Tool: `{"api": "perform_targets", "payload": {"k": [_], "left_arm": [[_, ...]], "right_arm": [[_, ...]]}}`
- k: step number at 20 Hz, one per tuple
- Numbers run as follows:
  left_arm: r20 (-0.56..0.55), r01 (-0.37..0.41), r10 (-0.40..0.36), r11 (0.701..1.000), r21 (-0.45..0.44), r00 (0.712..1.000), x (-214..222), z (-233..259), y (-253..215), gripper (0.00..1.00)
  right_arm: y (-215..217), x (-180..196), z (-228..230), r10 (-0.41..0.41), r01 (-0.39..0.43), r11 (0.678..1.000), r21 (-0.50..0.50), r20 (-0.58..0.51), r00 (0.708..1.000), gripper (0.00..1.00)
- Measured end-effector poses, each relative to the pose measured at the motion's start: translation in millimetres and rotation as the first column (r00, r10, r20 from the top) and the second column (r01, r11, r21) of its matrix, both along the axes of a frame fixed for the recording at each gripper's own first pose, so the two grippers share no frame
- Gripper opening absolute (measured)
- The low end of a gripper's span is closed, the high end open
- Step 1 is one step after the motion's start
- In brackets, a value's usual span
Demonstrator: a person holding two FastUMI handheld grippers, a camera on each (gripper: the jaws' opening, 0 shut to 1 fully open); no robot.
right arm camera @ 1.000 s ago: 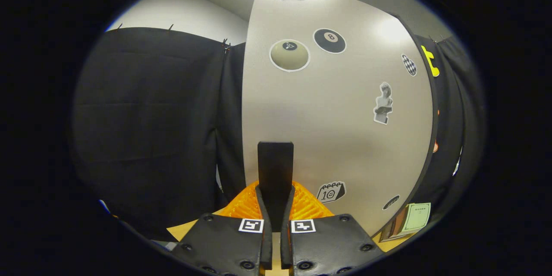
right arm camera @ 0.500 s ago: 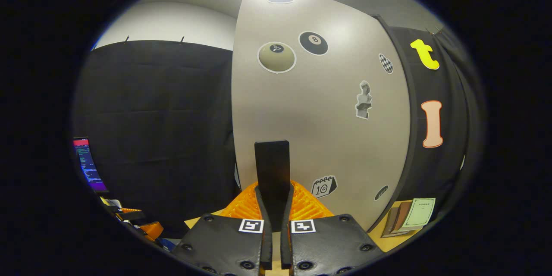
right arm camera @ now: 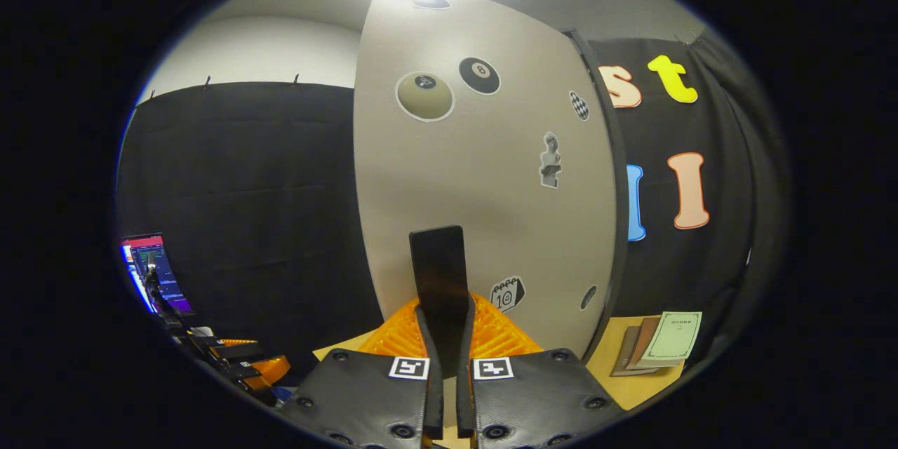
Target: Open the cabinet door with the right hand, grasp the bottle in the cabinet with the left hand and place it on the coaster, then close the cabinet door with the right hand.
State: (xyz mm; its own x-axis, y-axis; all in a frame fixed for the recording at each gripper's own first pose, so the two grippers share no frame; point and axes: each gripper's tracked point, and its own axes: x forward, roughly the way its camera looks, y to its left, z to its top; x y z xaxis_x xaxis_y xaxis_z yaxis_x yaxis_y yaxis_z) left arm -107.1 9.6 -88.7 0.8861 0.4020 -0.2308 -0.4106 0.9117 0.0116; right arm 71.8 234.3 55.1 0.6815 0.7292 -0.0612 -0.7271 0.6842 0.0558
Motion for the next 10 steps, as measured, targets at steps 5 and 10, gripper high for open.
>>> {"api": "perform_targets", "payload": {"k": [5,10], "left_arm": [[-0.026,0.066,-0.065,0.997,0.029,0.998,9.2,-0.8,-24.7,0.87],[-0.029,0.132,-0.131,0.991,0.007,0.991,26.5,-6.2,-48.7,0.88]], "right_arm": [[-14.8,1.9,0.8,-0.040,0.040,0.999,0.008,-0.004,0.999,0.09],[-25.9,5.3,2.2,-0.109,0.110,0.993,0.034,-0.017,0.994,0.08]]}}
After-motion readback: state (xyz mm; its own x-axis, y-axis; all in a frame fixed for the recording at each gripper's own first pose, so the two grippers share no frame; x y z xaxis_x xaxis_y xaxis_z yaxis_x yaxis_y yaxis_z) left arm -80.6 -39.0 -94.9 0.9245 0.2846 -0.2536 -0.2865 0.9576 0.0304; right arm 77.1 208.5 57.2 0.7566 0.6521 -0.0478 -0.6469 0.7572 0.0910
